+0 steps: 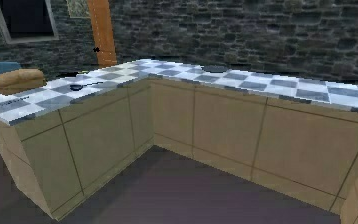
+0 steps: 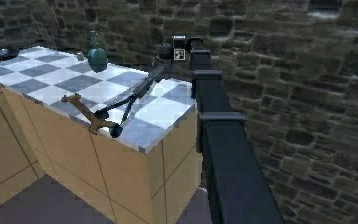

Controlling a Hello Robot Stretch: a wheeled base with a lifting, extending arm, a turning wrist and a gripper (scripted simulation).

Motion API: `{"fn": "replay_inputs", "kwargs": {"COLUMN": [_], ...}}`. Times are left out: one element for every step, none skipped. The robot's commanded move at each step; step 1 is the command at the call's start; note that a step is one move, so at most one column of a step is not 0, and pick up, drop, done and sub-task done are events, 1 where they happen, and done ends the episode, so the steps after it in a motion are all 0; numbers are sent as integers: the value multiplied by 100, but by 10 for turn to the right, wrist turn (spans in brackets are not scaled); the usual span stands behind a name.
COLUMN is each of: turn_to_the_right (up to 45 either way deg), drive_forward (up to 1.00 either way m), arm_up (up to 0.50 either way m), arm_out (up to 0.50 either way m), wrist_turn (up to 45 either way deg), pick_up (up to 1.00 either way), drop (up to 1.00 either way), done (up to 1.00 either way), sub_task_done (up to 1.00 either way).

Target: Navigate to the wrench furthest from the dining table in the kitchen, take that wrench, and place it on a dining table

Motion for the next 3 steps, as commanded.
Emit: {"fn": "replay_inputs", "kwargs": {"turn_to_the_right": [0,-450,-90], "drive_forward": [0,0,0], "arm_up": [0,0,0], "arm_out": [-48,0,0], "wrist_turn": [0,0,0], "pick_up": [0,0,0], "drop": [0,0,0], "done": [0,0,0], "sub_task_done": [0,0,0]}}
